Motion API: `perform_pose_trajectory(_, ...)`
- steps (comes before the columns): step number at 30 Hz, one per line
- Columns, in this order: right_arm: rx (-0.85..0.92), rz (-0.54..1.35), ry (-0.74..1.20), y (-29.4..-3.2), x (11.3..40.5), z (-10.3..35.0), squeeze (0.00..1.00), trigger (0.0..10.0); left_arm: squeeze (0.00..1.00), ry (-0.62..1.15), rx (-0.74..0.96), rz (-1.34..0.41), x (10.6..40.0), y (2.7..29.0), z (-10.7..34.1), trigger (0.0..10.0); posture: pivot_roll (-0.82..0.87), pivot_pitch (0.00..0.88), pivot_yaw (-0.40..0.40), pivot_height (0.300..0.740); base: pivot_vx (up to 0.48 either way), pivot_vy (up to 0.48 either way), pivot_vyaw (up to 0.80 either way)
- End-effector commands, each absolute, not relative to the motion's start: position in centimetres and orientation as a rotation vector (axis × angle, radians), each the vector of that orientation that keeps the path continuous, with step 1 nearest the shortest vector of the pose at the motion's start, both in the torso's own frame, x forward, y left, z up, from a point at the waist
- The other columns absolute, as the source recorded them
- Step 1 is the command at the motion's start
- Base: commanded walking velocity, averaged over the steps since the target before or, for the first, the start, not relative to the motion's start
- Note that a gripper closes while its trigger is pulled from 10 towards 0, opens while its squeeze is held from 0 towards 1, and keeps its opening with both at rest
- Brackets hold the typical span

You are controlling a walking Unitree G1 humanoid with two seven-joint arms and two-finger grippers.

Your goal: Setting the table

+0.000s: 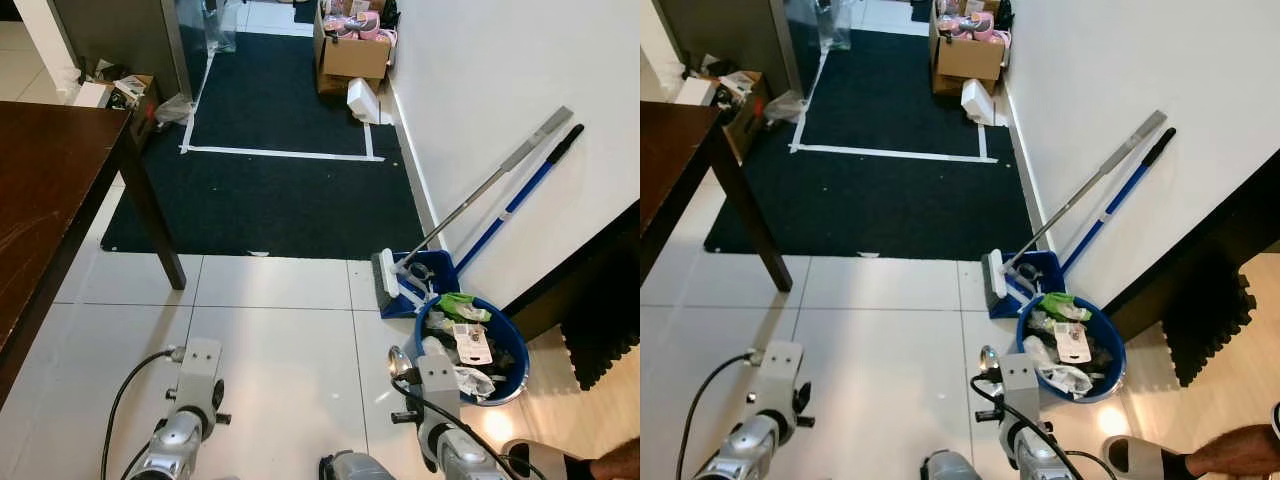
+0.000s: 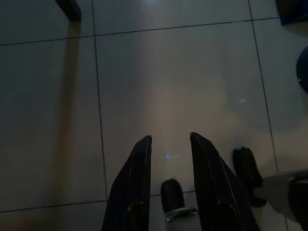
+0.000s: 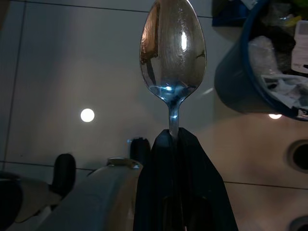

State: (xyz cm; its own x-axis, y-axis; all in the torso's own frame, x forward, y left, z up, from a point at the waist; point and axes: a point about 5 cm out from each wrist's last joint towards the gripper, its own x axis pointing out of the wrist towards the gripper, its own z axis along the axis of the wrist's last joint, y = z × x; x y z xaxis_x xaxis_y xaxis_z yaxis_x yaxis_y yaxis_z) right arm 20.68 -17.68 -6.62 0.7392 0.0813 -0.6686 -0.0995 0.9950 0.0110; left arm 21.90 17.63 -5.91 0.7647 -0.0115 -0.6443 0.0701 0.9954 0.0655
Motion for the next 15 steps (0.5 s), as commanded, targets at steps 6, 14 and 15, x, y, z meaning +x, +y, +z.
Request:
perform_pose_trajectory(6, 0.008, 0.107, 0.76, -17.7, 19.9, -7.1, 0.0, 10.0, 0.0, 0.673, 0.011, -0.05, 21.9, 17.2, -5.8, 10.0, 0.05, 0.03, -0.022, 0.74, 0.0, 0.0, 0.0)
perform_pose_trajectory(14, -0.057, 0.108, 0.764, -17.8, 20.0, -7.0, 0.0, 10.0, 0.0, 0.659, -0.008, -0.082, 22.5, 16.6, -5.5, 10.0, 0.03, 0.013, -0.011, 0.74, 0.0, 0.0, 0.0)
perform_pose_trajectory(15, -0.057, 0.108, 0.764, -17.8, 20.0, -7.0, 0.0, 10.0, 0.0, 0.659, -0.008, -0.082, 22.5, 16.6, -5.5, 10.0, 0.03, 0.013, -0.011, 0.74, 0.0, 0.0, 0.0)
